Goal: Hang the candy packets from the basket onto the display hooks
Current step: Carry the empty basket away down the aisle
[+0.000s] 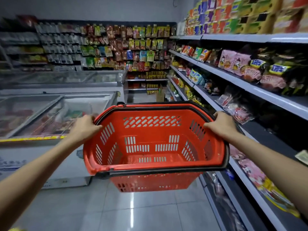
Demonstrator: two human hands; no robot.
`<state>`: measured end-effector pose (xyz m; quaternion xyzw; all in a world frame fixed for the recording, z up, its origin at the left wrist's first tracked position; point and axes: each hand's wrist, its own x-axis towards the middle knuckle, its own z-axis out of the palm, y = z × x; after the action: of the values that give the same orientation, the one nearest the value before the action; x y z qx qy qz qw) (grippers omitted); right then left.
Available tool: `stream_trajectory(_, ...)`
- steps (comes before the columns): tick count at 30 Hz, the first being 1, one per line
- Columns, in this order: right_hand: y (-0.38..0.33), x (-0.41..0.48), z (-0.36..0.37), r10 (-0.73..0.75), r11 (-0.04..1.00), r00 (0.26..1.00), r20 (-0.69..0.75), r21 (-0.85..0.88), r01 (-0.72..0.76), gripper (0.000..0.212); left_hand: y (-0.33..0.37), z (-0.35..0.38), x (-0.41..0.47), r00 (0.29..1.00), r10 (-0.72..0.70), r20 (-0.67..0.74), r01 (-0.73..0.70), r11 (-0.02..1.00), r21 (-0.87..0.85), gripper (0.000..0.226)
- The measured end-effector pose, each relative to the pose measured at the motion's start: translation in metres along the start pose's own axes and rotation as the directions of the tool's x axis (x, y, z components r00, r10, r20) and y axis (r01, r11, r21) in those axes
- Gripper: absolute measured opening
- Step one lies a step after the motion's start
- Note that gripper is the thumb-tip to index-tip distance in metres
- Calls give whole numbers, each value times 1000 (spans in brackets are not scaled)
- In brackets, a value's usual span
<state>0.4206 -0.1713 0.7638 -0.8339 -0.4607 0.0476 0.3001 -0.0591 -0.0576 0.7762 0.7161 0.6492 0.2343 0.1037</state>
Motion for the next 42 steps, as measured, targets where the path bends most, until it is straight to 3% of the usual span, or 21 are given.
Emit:
stream_trajectory(3,-14,51,30,16,999,1000,-9,39,-16,54,-8,24,75,998,-47,45,47,999,4,28)
stream_trajectory(8,-16,141,85,70,997,997,19,40,-71,56,5,73,170,995,-49,91,48,999,11,23)
stream_trajectory(17,35,314,231,80,994,978,194,62,-94,28,0,230,312,939,-228,259,206,972,109,47)
stream_trajectory(26,110,389,386,204,974,846,492,-18,-224,47,-60,413,367,753,-476,455,427,879,212,59)
stream_trajectory(30,141,390,455,265,959,776,572,-70,-276,53,-123,498,364,648,-543,534,486,835,259,71)
stream_trajectory(34,172,385,529,332,934,728,600,-103,-342,60,-114,549,359,579,-600,552,556,786,272,52)
stream_trajectory(37,197,375,590,358,914,686,634,-88,-395,60,-129,599,356,558,-585,589,561,788,252,23)
stream_trajectory(42,266,352,699,421,874,608,673,-122,-470,62,-184,701,341,511,-579,635,589,774,233,22)
